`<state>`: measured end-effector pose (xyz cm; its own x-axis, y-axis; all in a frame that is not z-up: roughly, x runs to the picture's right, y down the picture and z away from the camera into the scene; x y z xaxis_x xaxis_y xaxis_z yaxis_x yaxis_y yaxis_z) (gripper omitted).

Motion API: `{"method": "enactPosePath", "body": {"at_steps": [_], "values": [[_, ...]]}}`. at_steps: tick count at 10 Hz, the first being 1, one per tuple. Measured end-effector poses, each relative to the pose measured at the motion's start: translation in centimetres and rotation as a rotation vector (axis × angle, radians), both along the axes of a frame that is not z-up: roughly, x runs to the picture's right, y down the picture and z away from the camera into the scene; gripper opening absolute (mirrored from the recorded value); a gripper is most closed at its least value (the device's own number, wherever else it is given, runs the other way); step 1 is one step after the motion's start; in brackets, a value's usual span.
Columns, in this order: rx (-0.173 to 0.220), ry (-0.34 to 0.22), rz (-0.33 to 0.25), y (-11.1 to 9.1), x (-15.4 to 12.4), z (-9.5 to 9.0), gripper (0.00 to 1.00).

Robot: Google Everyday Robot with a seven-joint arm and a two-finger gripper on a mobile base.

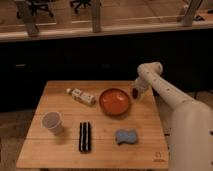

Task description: Drag the pepper across the table

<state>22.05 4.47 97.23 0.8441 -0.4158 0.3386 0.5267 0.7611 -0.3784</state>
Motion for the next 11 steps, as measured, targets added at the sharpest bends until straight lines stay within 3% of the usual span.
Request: {"method": "enactPosePath", "body": {"at_steps": [4,5,11], "values": [[-0.008,-0.007,0.001,0.2,0.2,-0.1,0.06],[-0.009,-0.007,0.002,0.2,0.2,-0.1,0.01],[-0.033,-0.007,0.022,1.3,1.2,-0.6,0.00]]}}
